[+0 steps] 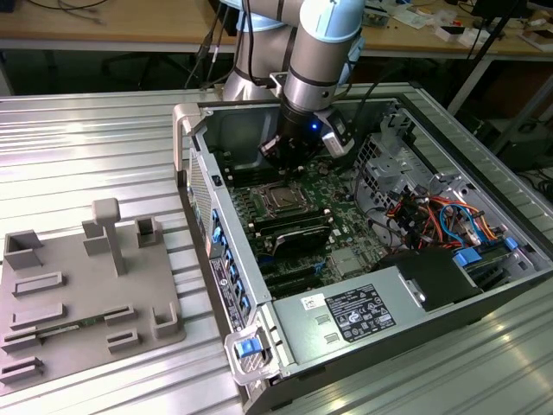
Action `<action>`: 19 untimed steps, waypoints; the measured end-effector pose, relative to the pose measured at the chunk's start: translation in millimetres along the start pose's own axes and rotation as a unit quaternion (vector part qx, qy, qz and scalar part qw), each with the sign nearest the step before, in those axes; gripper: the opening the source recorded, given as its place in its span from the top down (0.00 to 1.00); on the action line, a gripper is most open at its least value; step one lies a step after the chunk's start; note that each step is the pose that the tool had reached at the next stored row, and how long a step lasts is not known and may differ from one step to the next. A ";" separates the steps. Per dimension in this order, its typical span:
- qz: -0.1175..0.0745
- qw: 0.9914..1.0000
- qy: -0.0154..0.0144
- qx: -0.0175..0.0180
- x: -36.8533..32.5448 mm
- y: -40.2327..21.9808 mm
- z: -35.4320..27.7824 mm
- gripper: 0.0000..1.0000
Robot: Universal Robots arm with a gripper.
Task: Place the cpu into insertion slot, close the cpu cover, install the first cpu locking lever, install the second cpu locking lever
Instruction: 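Install the first cpu locking lever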
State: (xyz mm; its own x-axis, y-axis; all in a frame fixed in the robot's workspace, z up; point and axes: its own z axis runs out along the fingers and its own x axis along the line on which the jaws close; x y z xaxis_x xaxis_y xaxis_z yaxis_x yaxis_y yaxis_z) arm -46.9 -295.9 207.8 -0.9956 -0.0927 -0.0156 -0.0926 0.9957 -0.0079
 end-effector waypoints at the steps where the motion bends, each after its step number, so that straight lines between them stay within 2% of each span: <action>1: 0.000 1.000 0.000 0.000 0.0 0.1 0.0 0.89; 4: 0.000 1.000 0.000 -0.001 0.0 0.2 -0.9 0.89; 8: 0.000 1.000 0.000 -0.001 0.0 0.2 -7.6 0.89; 10: 0.000 1.000 0.000 -0.003 1.2 0.3 -10.2 0.89; 13: 0.000 1.000 0.000 -0.004 3.3 0.4 -17.4 0.89; 19: 0.000 1.000 -0.001 -0.006 12.6 1.3 -18.5 0.89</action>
State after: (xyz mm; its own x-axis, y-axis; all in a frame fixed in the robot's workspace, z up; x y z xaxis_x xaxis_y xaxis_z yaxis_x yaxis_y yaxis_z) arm -59.9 -295.7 226.2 -0.9956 -0.0925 -0.0169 -0.0926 0.9957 0.0049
